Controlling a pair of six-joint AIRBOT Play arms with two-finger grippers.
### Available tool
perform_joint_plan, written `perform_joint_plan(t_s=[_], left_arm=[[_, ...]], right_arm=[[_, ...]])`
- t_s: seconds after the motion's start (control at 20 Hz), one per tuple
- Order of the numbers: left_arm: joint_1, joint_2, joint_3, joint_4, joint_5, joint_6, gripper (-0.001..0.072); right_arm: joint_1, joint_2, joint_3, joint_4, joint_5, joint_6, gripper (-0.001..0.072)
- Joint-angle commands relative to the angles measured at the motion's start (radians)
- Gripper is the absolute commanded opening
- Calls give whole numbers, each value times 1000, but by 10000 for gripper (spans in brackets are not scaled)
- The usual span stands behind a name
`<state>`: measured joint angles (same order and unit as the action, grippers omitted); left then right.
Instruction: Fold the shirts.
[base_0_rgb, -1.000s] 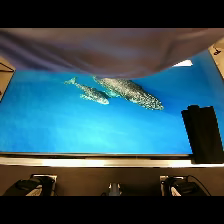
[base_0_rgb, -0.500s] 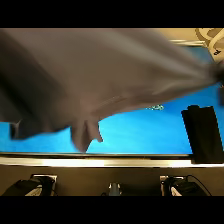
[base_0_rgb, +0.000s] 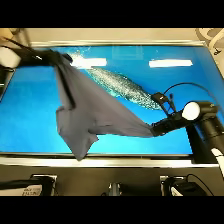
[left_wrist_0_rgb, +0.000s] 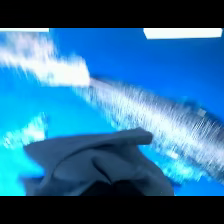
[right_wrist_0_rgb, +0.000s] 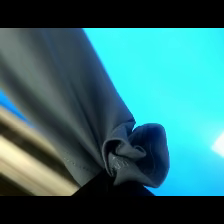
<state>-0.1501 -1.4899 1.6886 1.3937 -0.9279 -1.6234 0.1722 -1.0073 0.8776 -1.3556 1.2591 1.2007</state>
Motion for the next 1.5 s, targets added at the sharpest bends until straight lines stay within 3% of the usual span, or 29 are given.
perform_joint_plan(t_s=[0.0, 0.15, 0.25, 0.3, 0.35, 0.4, 0.45, 0.6, 0.7, 0.8, 0.9, 1.05, 1.2, 1.45], left_arm=[[-3, -192, -24, -84, 4, 0, 26], [-3, -256, -24, -124, -22, 0, 27], [-6, -267, -25, -137, -52, 0, 30], [-7, -266, -24, -138, -65, -1, 74], [-7, -265, -21, -140, -99, -1, 205], [-3, -264, -8, -133, -180, 0, 449], [10, -264, 13, -110, -282, 0, 616], [85, -236, 29, -16, -552, 23, 611], [159, -172, -16, -18, -614, 38, 609], [221, -67, -138, -24, -594, 38, 583], [262, 49, -338, -25, -541, 38, 496], [294, 198, -656, -26, -438, 47, 496], [312, 244, -806, -61, -370, 53, 496], [311, 215, -848, -233, -197, 53, 496]], right_arm=[[0, -87, -131, 36, -467, 131, 28], [0, -190, -131, 42, -726, 329, 27], [0, -243, -131, 79, -739, 377, 28], [0, -263, -131, 109, -729, 375, 33], [0, -270, -131, 124, -716, 372, 226], [0, -266, -126, 121, -696, 360, 531], [-8, -255, -107, 106, -657, 294, 670], [-127, -203, 8, 98, -454, 139, 666], [-271, -171, 86, 99, -338, 57, 661], [-402, -163, 138, 99, -208, -59, 614], [-483, -164, 138, 97, -87, -160, 614], [-499, -169, 112, 81, 1, -250, 614], [-499, -182, 104, 135, 16, -261, 602], [-499, -192, 103, 145, 22, -266, 603]])
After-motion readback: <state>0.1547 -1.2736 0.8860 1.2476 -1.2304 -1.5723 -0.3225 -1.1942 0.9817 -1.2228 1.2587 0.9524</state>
